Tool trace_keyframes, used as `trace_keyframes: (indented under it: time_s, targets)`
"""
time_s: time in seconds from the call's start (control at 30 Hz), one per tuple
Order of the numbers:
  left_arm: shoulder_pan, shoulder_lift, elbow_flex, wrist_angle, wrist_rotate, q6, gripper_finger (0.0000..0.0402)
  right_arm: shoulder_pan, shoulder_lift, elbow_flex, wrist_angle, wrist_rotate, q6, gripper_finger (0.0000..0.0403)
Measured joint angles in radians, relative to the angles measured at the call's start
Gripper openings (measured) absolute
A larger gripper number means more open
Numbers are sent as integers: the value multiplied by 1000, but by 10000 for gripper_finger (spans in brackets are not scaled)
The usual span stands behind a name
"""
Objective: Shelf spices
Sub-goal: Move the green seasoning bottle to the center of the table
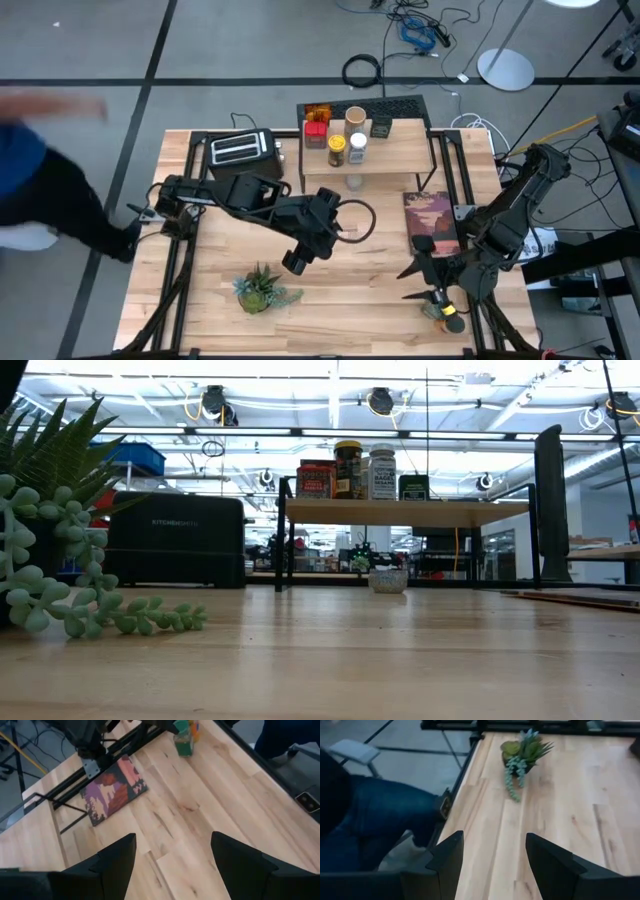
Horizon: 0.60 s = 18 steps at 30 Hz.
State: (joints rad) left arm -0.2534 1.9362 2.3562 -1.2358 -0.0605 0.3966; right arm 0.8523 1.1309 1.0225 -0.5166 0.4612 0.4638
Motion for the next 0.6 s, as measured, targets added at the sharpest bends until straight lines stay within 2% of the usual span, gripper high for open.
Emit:
trace_keyframes:
  time_s: [0.27, 0.6]
  targets:
    - [-33, 27, -8, 53, 3, -103, 267, 48, 0, 0, -108, -117, 93, 201]
    - [-71, 141, -9, 94, 4, -156, 267, 105, 0, 0, -207, -309, 267, 201]
